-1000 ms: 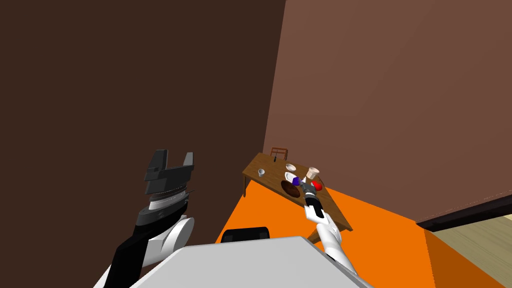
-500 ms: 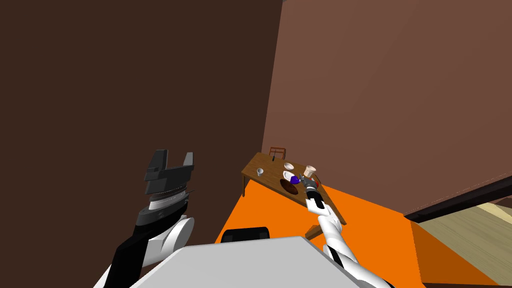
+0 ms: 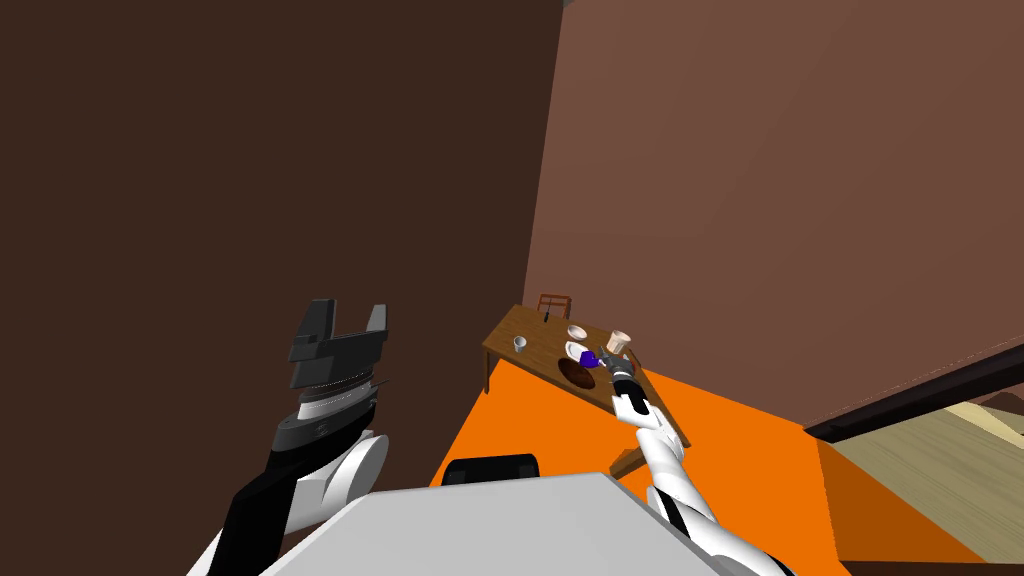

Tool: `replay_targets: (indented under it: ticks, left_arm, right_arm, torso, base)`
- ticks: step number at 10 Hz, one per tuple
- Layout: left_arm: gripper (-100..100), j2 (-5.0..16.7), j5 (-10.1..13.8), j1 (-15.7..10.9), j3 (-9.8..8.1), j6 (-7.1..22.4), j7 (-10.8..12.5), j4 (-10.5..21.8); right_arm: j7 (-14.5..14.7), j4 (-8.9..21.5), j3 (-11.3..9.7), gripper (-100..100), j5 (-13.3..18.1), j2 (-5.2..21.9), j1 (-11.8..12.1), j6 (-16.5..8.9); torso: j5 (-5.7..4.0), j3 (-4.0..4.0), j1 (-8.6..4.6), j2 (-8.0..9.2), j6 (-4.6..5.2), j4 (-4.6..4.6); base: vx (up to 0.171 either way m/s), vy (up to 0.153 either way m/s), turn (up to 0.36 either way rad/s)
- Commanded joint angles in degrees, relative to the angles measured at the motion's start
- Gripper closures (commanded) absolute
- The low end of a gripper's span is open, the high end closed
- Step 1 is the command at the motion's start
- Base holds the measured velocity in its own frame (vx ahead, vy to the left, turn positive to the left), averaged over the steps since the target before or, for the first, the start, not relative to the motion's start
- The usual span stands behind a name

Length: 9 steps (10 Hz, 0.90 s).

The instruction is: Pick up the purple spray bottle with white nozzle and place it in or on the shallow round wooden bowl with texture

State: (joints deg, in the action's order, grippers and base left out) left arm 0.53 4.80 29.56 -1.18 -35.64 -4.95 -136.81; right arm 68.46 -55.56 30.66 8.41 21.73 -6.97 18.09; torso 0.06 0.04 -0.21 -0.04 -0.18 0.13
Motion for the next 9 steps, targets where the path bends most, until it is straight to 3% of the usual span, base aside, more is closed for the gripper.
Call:
replay_targets:
  ticks: [1,6,9]
  left_arm:
    - [0,0.0,0.0,0.0,0.0,0.0,0.0,0.0]
    - [0,0.0,0.0,0.0,0.0,0.0,0.0,0.0]
    - [0,0.0,0.0,0.0,0.0,0.0,0.0,0.0]
  right_arm:
    - [0.02,0.01,0.0,-100,0.01,-0.01,-0.03,0.0]
    - [0.02,0.01,0.0,-100,0.01,-0.01,-0.03,0.0]
    - [-1.54,-0.79,-1.22,-100,-0.12,2.54,-1.8,-3.59]
  torso:
    - [0.0,0.0,0.0,0.0,0.0,0.0]
    - [0.0,0.01,0.0,0.02,0.01,0.0]
    - [0.0,0.04,0.0,0.08,0.02,0.02]
  base:
    - [0.0,0.0,0.0]
    - [0.002,0.0,0.006]
    - [-0.016,0.0,-0.032]
